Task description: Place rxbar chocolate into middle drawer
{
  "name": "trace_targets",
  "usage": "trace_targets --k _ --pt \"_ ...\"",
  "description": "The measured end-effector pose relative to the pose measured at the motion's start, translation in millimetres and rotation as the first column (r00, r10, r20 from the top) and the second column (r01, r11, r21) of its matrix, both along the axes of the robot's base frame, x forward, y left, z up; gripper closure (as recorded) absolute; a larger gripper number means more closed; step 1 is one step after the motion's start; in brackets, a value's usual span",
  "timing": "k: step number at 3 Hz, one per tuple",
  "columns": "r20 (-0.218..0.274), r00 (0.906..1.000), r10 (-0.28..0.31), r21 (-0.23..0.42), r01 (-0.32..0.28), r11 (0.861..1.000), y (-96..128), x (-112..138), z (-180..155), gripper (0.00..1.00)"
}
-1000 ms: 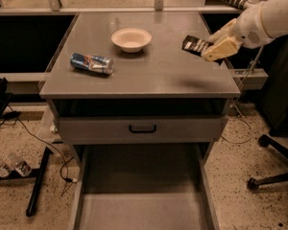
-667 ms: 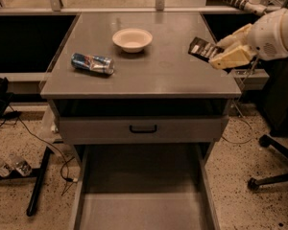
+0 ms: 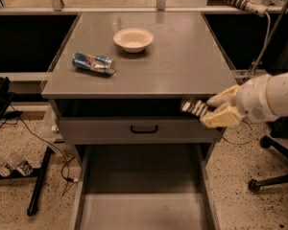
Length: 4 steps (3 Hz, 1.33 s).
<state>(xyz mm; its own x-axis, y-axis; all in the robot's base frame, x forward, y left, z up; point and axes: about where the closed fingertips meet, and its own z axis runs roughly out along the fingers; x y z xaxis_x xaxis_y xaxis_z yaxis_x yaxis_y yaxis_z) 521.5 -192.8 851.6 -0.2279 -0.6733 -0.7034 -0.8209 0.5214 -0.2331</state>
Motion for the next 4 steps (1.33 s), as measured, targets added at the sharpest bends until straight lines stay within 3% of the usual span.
trace_targets --k 1,2,3,4 --pt "-0.104 0.9946 -0.002 0.017 0.004 1.0 21.3 -36.2 -74.4 1.0" --pt "-0.175 0.9845 0.006 0.023 -0.002 1.0 44.9 -67.7 -150.6 1.0" --pt "-0.175 0.9845 0.006 0.023 -0.002 1.0 45.0 -67.5 -150.6 1.0" --pt "-0.215 0.9766 -0.017 0.034 0.025 0.999 48.5 -41.5 -186.1 1.0"
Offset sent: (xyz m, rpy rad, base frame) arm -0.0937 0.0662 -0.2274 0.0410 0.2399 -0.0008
